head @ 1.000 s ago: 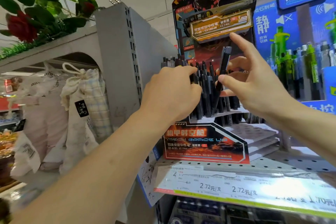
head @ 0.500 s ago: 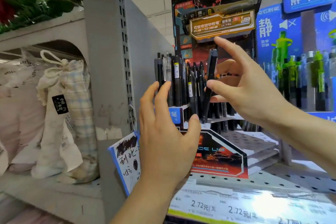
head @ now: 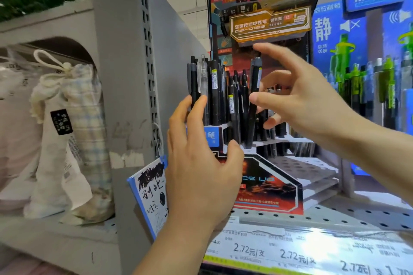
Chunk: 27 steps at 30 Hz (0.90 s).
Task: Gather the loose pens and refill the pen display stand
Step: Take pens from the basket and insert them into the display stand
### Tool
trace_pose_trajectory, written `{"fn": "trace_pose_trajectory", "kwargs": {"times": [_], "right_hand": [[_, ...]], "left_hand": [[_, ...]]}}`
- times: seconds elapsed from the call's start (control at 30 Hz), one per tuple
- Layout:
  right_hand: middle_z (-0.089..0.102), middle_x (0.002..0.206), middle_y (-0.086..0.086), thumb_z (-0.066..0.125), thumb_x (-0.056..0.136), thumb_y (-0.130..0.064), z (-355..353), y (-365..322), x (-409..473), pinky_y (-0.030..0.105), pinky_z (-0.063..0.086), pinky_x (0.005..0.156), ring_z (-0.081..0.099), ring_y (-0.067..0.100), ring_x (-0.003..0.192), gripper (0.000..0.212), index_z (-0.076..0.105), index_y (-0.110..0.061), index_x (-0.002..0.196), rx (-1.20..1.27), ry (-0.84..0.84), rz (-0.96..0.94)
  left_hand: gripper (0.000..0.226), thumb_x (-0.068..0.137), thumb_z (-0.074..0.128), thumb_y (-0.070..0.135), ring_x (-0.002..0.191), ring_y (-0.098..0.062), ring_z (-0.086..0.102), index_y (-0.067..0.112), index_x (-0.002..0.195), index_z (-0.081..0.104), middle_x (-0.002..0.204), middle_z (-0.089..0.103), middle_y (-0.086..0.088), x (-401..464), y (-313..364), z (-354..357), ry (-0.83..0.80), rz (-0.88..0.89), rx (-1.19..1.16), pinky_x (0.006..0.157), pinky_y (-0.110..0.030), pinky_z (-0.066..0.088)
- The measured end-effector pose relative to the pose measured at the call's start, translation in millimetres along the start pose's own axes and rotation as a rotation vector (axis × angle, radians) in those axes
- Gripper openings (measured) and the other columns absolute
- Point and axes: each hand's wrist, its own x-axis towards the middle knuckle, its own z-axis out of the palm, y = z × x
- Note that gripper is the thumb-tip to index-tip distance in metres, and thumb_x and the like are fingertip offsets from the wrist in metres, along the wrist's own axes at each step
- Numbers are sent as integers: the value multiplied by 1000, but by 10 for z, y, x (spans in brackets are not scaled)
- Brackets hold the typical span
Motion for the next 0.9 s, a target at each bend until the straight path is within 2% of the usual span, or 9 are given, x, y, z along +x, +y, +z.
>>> {"fn": "trace_pose_trajectory", "kwargs": {"times": [0.13,0.23,0.4,0.53,0.67,0.73,0.8,0.83,0.9], "right_hand": [[62,92,-17,77,88,-18,141,-2,-114,21,59,58,71,10,65,76,41,-53,145,-239,-89,-35],[58,82,-20,76,85,-25,137,27,-109,11,46,64,59,5,65,72,43,-52,142,-328,-64,-40],[54,60,-8,73,87,-13,151,70,-128,13,43,57,49,4,48,79,33,-46,147,-275,-183,3],[59,61,-5,72,88,-15,131,96,-139,12,44,57,52,4,47,78,31,-44,147,-263,-151,-10],[66,78,-9,73,87,-28,162,105,-236,15,46,61,63,4,62,92,15,-51,154,-282,-182,10],[63,83,-13,74,86,-36,127,70,-321,16,45,65,64,3,73,95,10,-55,153,-316,-191,5],[61,97,-18,73,87,-40,65,5,-478,21,48,75,62,0,86,90,14,-53,154,-297,-167,31],[60,105,-19,72,88,-41,30,-32,-591,21,48,81,61,-1,95,87,17,-51,154,-256,-145,65],[57,123,-15,72,90,-39,-73,-104,-860,23,47,91,55,-1,113,81,23,-47,154,-175,-123,134]], "left_hand": [[70,84,53,40,143,8,19,41,149,27,154,18,26,-5,-15,-12,0,4,-36,93,4,17],[66,84,53,38,141,10,21,39,147,33,153,21,25,-12,-30,-18,3,-5,-57,91,10,14],[62,84,52,39,139,9,23,38,144,38,153,22,24,-5,-36,-26,-5,2,-46,91,9,16],[61,84,53,36,140,7,25,35,144,40,153,25,20,15,-52,-35,-11,-1,-33,96,5,17],[60,84,56,31,134,14,27,30,143,42,151,32,15,31,-39,-56,4,-17,-59,100,4,20],[60,85,60,28,133,12,31,28,143,43,149,36,13,36,-23,-76,18,-40,-97,109,-11,31],[63,89,66,20,134,0,38,27,145,41,147,38,13,30,4,-99,20,-100,-117,110,-36,43],[64,90,68,18,133,-2,39,27,147,39,147,39,13,23,27,-111,18,-133,-108,110,-40,43],[65,91,67,18,133,-8,41,26,149,37,149,39,9,-19,110,-126,23,-227,-71,110,-37,40]]}}
